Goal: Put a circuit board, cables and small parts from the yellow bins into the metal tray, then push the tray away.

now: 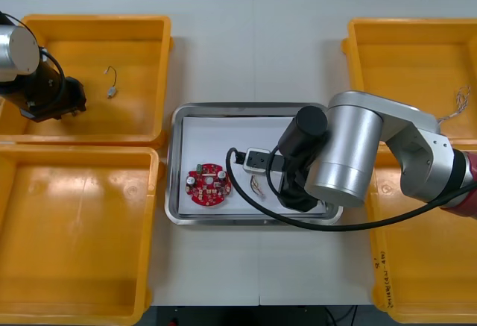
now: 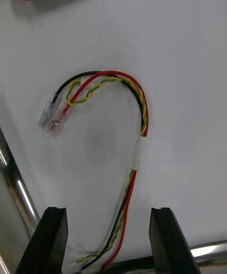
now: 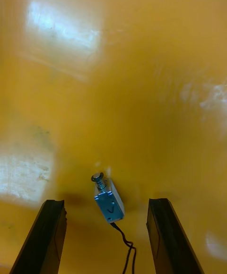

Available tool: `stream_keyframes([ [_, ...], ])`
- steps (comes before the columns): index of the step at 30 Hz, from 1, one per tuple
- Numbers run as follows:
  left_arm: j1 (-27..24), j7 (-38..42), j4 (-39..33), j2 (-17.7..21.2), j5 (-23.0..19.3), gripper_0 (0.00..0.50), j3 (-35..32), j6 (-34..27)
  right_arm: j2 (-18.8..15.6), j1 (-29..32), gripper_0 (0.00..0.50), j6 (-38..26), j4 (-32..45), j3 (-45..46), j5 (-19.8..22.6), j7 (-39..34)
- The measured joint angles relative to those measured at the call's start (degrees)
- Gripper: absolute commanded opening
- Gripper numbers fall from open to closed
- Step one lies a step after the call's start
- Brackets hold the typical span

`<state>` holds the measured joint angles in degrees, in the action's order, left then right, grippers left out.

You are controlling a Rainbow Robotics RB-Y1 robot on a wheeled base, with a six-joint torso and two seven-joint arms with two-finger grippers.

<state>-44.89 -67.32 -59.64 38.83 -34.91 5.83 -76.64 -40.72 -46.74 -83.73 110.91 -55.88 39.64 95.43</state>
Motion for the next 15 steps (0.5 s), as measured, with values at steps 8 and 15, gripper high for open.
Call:
stream_keyframes([
  [8,0.0,0.0,0.4,0.0,0.0,0.5,0.0,0.5,0.0,0.0,0.5,-6.2,2.8,6.6,4.3,0.0],
  [15,0.0,0.0,0.6,0.0,0.0,0.5,0.0,2.4,0.0,-0.6,0.5,-12.6,3.7,14.4,10.8,0.0],
])
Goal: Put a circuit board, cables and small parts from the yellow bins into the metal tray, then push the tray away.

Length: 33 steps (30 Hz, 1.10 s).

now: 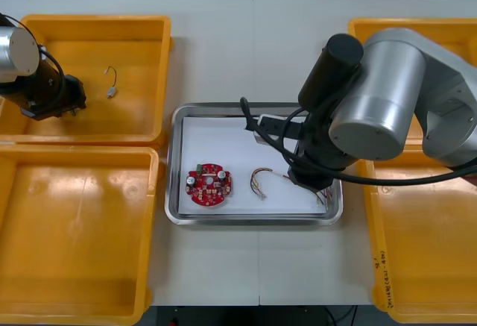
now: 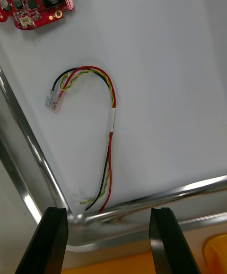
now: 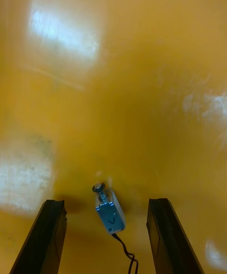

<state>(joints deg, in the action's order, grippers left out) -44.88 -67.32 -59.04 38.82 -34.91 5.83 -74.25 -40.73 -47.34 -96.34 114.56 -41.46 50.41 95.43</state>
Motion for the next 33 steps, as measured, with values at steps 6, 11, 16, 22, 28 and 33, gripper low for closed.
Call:
stream_keyframes([
  [6,0.0,0.0,0.0,0.0,0.0,0.391,0.0,1.3,0.0,-1.4,0.5,-7.3,0.0,7.2,4.6,0.0],
  [11,0.0,0.0,0.0,0.0,0.0,0.002,0.0,1.3,0.0,-1.8,0.5,-12.6,0.0,13.5,5.2,-0.2],
  [16,0.0,0.0,0.0,0.0,-0.1,0.0,0.0,1.3,0.0,-2.3,0.5,-13.3,0.0,18.7,5.2,-1.0],
  [22,0.0,0.0,0.0,0.0,-0.1,0.0,0.0,1.3,0.0,-3.3,0.5,-13.4,-1.8,24.4,5.3,-3.3],
  [28,0.0,0.0,0.0,0.0,-0.1,0.0,0.0,1.3,0.0,-4.2,0.5,-13.4,-6.3,29.3,5.4,-4.4],
  [33,0.0,0.0,-0.4,0.0,0.0,0.0,-0.1,-0.9,-0.2,-4.2,0.5,-13.4,-10.7,31.8,3.7,-5.4],
])
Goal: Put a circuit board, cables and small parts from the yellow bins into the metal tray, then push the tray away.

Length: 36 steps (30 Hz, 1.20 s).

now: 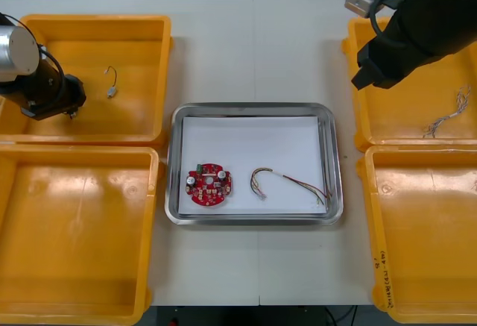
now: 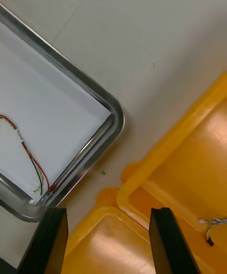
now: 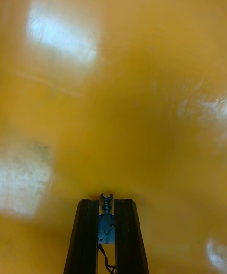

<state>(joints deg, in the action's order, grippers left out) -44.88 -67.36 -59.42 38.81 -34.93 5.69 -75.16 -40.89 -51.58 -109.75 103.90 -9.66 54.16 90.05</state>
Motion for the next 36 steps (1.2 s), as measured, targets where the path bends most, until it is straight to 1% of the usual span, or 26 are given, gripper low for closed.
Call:
stream_keyframes([
  [3,0.0,0.0,-1.3,0.0,0.2,0.0,-0.9,-2.8,-0.3,0.0,0.5,0.0,-3.0,1.2,-1.4,-4.0],
  [6,0.0,-0.1,-3.6,0.0,0.8,0.0,-3.0,-5.7,-0.6,0.0,0.5,0.0,-6.0,2.6,-4.5,-8.0],
  [11,0.0,-1.6,-7.2,0.0,2.1,0.0,-6.0,-9.5,-0.6,-0.4,0.5,0.0,-11.8,5.3,-10.4,-8.1],
  [14,0.0,-3.4,-9.4,0.0,2.8,0.0,-6.4,-11.6,-0.6,-1.6,0.5,0.0,-17.0,6.6,-13.9,-8.1],
  [21,0.0,-3.6,-15.1,-0.2,4.5,0.0,-6.8,-18.0,-0.7,-5.2,0.5,0.0,-29.5,9.8,-20.4,-8.1],
  [27,0.0,-3.6,-21.4,-2.1,6.2,0.0,-8.2,-24.7,-0.7,-5.8,0.5,0.2,-36.9,14.3,-25.8,-8.1],
  [32,0.0,-3.6,-27.0,-4.7,7.5,0.0,-8.2,-29.3,-0.7,-6.6,0.5,3.7,-42.9,16.9,-29.0,-8.1],
  [36,0.0,-3.4,-30.7,-7.3,8.5,0.0,-8.2,-32.3,-0.7,-6.8,0.5,6.8,-45.4,18.7,-31.1,-8.1],
])
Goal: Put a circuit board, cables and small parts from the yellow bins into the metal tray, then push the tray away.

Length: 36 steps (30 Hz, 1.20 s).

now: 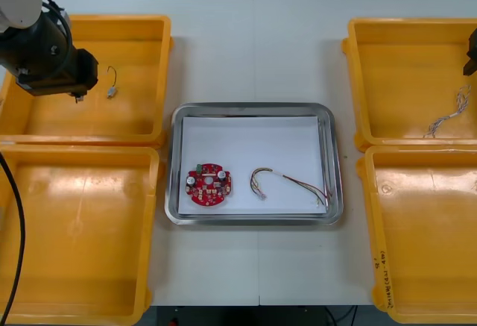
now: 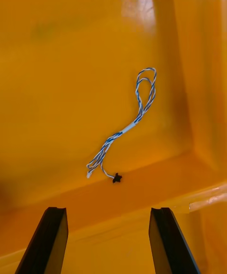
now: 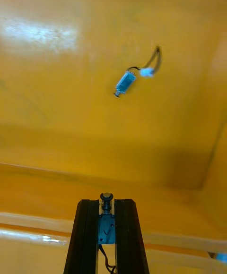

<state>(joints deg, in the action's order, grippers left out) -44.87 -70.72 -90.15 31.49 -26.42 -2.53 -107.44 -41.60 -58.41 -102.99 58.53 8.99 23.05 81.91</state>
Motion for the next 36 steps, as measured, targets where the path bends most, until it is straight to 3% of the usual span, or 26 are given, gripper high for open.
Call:
stream_keyframes([
  [5,0.0,0.3,-3.8,-3.6,3.0,0.0,0.3,-2.0,0.0,-0.1,0.5,4.5,-2.6,1.6,-1.8,-0.2],
  [8,0.0,1.9,-5.3,-5.4,4.4,0.0,1.1,-2.1,0.0,-0.1,0.5,6.8,-4.4,1.8,-1.8,-3.9],
  [21,0.0,13.4,-8.7,-11.7,6.2,0.0,8.4,-2.1,1.2,-4.2,0.5,22.4,-21.6,4.2,-2.9,-18.6],
  [28,0.0,15.2,-9.8,-13.4,6.2,0.0,14.6,-2.1,1.7,-4.9,0.5,25.7,-25.4,4.4,-3.0,-21.9],
  [32,0.0,22.6,-9.9,-13.8,6.2,0.0,18.8,-1.8,1.8,-4.9,0.5,25.7,-27.1,4.4,-3.0,-27.7],
  [36,0.0,32.3,-9.9,-14.3,6.2,0.0,21.9,0.6,1.8,-5.0,0.5,26.0,-29.9,4.4,-3.0,-27.9],
])
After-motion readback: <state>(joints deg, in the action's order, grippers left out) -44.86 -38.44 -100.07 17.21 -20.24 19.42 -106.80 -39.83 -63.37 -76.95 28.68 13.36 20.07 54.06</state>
